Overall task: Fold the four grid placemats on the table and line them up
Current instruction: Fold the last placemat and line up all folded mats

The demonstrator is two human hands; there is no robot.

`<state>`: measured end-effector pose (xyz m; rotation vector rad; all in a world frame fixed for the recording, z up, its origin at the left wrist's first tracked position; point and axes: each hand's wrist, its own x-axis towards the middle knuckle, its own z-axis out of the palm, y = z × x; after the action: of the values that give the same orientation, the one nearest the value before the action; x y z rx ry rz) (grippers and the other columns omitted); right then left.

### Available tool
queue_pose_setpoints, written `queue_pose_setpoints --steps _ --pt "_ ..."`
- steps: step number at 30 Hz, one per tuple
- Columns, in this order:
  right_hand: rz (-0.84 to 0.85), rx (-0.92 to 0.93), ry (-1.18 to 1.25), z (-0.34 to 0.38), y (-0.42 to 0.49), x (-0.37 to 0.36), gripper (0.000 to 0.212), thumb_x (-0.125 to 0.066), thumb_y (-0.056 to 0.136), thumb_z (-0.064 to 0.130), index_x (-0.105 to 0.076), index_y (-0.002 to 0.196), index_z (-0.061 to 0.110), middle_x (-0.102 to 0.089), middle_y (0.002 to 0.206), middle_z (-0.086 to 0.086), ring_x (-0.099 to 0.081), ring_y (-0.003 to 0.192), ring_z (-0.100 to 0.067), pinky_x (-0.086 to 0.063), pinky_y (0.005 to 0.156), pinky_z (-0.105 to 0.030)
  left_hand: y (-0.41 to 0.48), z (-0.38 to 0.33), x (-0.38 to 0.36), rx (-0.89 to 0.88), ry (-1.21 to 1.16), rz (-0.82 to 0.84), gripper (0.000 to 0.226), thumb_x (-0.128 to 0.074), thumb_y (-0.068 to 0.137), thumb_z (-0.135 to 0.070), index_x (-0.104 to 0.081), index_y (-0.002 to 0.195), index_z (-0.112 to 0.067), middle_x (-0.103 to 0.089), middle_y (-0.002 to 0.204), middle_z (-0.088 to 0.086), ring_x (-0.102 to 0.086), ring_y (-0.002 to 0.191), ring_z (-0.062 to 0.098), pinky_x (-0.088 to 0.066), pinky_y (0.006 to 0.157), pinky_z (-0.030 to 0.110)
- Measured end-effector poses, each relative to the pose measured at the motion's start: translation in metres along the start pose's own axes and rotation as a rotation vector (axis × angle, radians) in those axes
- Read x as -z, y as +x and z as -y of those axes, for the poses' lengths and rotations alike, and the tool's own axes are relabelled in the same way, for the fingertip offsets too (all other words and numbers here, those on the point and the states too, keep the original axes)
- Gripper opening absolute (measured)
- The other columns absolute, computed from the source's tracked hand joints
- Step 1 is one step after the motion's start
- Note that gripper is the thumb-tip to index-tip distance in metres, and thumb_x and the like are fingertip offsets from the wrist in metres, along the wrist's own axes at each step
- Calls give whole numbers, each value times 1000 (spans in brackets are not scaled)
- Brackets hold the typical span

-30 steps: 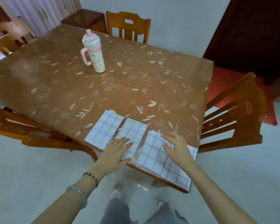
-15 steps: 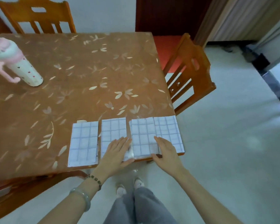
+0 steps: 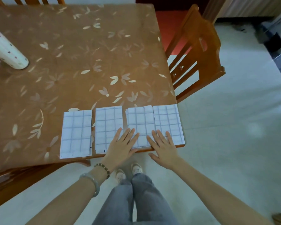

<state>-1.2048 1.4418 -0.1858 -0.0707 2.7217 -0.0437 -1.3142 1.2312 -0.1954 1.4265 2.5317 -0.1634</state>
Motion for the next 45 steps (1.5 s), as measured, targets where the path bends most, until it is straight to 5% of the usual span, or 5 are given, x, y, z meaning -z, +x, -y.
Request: queue_pose_setpoints --steps 15,22,29,36,45 --pt "-199 -167 104 -16 -14 4 59 -19 98 52 -30 146 19 -35 149 -18 -21 139 -34 -10 113 -49 -9 -3 4 40 -44 -67 68 -17 96 -60 -28 150 -21 -31 155 12 -29 142 33 -18 112 53" --pt "-128 -226 98 -35 -28 -18 58 -7 99 53 -4 151 28 -35 150 -16 -32 138 -35 -6 112 -46 -3 -22 -2 5 -57 20 67 -18 93 -64 -29 148 -26 -37 152 10 -35 139 35 -17 111 55" --pt "-73 -232 99 -37 -20 -15 58 -4 100 50 -32 143 23 -45 144 -17 -44 131 -37 -31 106 -52 -2 -21 -3 6 -63 63 67 -17 94 -64 -29 148 -26 -37 152 10 -35 139 34 -14 111 56" --pt "-204 -151 90 -13 -19 8 58 -16 99 50 -31 146 20 -37 148 -18 -25 139 -34 -14 114 -49 -19 -12 5 121 -101 -34 85 -25 87 -77 -16 153 -24 -24 157 11 -21 145 32 -16 112 57" --pt "-174 199 5 81 39 23 62 -49 86 49 -39 142 24 -41 147 -13 -37 137 -33 -27 112 -55 -65 35 -8 325 -146 51 73 -20 93 -67 -19 151 -25 -34 153 14 -29 142 35 -17 113 55"
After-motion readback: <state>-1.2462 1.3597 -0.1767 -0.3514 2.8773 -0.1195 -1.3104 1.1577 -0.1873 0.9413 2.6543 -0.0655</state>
